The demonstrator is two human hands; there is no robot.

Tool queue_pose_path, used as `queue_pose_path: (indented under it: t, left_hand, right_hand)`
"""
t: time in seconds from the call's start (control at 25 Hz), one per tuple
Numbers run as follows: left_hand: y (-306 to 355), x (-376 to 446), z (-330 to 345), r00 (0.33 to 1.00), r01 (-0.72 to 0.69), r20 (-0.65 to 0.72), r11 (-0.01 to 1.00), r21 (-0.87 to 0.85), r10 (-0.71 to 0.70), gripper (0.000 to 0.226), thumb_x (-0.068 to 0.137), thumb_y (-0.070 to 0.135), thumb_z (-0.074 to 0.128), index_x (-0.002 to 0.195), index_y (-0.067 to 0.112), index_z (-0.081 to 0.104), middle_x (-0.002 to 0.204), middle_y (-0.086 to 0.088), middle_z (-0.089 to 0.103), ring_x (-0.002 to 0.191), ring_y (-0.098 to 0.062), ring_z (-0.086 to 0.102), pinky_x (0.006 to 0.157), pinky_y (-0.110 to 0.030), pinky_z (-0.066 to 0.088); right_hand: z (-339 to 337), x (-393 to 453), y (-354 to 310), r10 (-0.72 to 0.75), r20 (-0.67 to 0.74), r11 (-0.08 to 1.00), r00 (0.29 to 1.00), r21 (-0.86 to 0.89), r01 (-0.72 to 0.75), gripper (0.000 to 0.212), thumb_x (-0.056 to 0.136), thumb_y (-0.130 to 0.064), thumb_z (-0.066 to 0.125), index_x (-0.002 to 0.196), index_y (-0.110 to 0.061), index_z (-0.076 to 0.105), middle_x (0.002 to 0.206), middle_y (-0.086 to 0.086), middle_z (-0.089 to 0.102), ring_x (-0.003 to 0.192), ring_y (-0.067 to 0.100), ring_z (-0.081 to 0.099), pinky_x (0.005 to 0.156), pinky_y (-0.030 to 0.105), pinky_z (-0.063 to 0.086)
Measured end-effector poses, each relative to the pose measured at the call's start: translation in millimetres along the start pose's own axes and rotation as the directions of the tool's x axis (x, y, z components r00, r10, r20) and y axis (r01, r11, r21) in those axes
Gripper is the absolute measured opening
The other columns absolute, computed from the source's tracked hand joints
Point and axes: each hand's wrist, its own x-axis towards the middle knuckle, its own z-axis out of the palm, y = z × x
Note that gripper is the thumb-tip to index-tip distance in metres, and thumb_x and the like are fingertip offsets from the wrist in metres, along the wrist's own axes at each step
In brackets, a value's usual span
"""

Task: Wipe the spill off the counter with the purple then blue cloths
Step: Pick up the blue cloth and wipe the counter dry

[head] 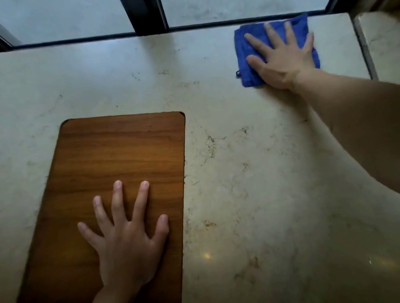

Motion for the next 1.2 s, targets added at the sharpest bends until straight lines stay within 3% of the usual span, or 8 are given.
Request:
queue_pose_path:
  t: [0.2,0.36,0.48,0.6,0.68,0.84,1.04,1.2]
  left_hand:
    - [-1.8,-4.7,-4.1,0.999,-0.050,-0.023,0.997,-0.063,0.049,0.074,0.086,0.074,0.017,0.152,0.040,0.016,0.162,-0.013,0.016,0.143,-0.051,0.014,0.103,-0.081,0.011]
    - [-1.2,-1.8,0.0,0.997,-0.060,-0.045,0.993,-0.104,0.056,0.072,0.087,0.075,0.014,0.152,0.043,0.012,0.164,-0.011,0.010,0.145,-0.051,0.005,0.104,-0.081,0.005]
    - [-4.4,-1.7,-2.0,0.996,-0.093,-0.022,0.989,-0.117,0.091,0.072,0.088,0.075,0.013,0.152,0.044,0.007,0.165,-0.009,0.003,0.146,-0.050,-0.001,0.103,-0.082,0.003]
    - [-4.6,-2.4,-4.4,0.993,-0.114,0.014,0.982,-0.154,0.118,0.073,0.087,0.076,0.012,0.152,0.044,0.007,0.165,-0.008,0.000,0.146,-0.051,-0.003,0.103,-0.082,0.001]
    - [-8.8,1.0,-10.0,0.989,-0.134,0.034,0.979,-0.154,0.141,0.073,0.086,0.077,0.015,0.152,0.045,0.009,0.164,-0.009,0.004,0.145,-0.051,0.001,0.103,-0.082,0.005]
    - [-43.5,34.7,-18.6,0.955,-0.296,-0.047,0.954,-0.054,0.293,0.073,0.083,0.082,0.015,0.148,0.048,0.012,0.153,-0.009,0.022,0.135,-0.049,0.026,0.100,-0.078,0.023]
    - [-75.7,69.1,-15.4,0.922,-0.388,-0.004,0.921,-0.021,0.388,0.074,0.079,0.087,0.008,0.147,0.059,0.001,0.164,0.000,0.004,0.147,-0.044,0.003,0.105,-0.080,0.004]
    - [-72.8,70.4,-14.5,0.934,-0.357,-0.001,0.934,-0.012,0.357,0.074,0.079,0.087,0.006,0.147,0.059,-0.004,0.165,0.002,-0.002,0.150,-0.039,-0.002,0.108,-0.077,0.004]
  right_hand:
    - [27.7,-150.1,-30.7,-0.053,-0.007,0.999,0.999,-0.010,0.053,0.056,0.093,-0.069,0.011,0.146,-0.062,-0.005,0.166,-0.004,-0.010,0.151,0.032,-0.012,0.114,0.069,-0.005]
    - [69.6,-331.5,-61.6,-0.013,-0.096,1.000,0.995,0.009,0.014,0.057,0.095,-0.066,0.020,0.150,-0.057,0.009,0.167,0.001,0.005,0.151,0.038,0.002,0.113,0.070,0.008]
    - [98.2,-479.9,-80.9,0.084,-0.024,0.996,0.996,0.031,-0.083,0.062,0.092,-0.069,0.016,0.149,-0.058,-0.004,0.166,-0.003,-0.011,0.152,0.034,-0.009,0.114,0.070,0.003]
    - [116.4,-591.9,-117.2,0.285,-0.022,0.958,0.958,0.021,-0.285,0.066,0.090,-0.067,0.028,0.152,-0.052,0.009,0.166,0.002,0.007,0.151,0.037,0.007,0.111,0.072,0.015]
    - [124.7,-619.9,-147.3,0.402,0.038,0.915,0.915,0.030,-0.403,0.063,0.092,-0.066,0.025,0.152,-0.049,0.019,0.165,0.005,0.018,0.148,0.041,0.018,0.109,0.073,0.018]
    - [128.0,-598.1,-198.4,0.479,0.038,0.874,0.877,0.072,-0.480,0.064,0.092,-0.066,0.014,0.150,-0.042,0.031,0.161,0.005,0.029,0.144,0.045,0.027,0.107,0.075,0.016]
    - [108.7,-445.4,-184.5,0.413,-0.034,0.903,0.910,0.144,-0.405,0.064,0.094,-0.067,0.015,0.154,-0.044,0.018,0.166,0.005,0.012,0.150,0.043,0.007,0.109,0.076,0.005]
    - [73.2,-261.3,-146.9,0.445,-0.108,0.894,0.889,0.103,-0.435,0.062,0.095,-0.065,0.018,0.153,-0.049,0.005,0.167,0.007,0.003,0.149,0.045,-0.003,0.108,0.076,0.001]
